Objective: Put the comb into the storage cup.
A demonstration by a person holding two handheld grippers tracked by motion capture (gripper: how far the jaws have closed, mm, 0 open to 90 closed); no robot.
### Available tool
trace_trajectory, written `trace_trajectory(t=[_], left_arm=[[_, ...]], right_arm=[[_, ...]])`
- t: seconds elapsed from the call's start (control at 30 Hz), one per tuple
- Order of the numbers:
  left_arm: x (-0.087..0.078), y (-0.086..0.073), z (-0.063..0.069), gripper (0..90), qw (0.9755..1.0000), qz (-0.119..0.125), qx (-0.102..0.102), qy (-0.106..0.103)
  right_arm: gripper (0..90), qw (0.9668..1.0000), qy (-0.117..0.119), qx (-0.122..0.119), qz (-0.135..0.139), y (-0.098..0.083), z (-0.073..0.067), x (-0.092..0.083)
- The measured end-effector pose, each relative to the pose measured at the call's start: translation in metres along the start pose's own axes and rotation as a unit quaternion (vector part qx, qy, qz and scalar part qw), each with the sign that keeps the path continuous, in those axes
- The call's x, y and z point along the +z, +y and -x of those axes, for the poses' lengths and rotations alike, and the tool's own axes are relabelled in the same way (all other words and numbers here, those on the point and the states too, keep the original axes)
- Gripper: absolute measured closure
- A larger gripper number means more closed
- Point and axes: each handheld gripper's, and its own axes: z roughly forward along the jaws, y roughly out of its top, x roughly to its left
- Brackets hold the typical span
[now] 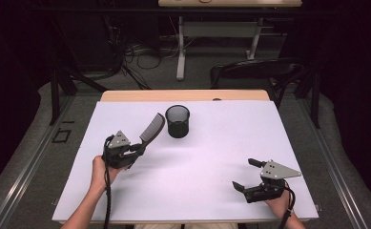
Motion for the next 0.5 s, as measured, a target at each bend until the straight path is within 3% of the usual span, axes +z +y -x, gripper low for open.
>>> trace_trajectory(t=[0.5], left_arm=[[-0.0013,0.0053,0.0017,72.1,0.9995,0.029,-0.006,0.008]], right_arm=[[1.3,1.0,0.004,0.001,0.001,0.0005,0.0006,-0.0007]])
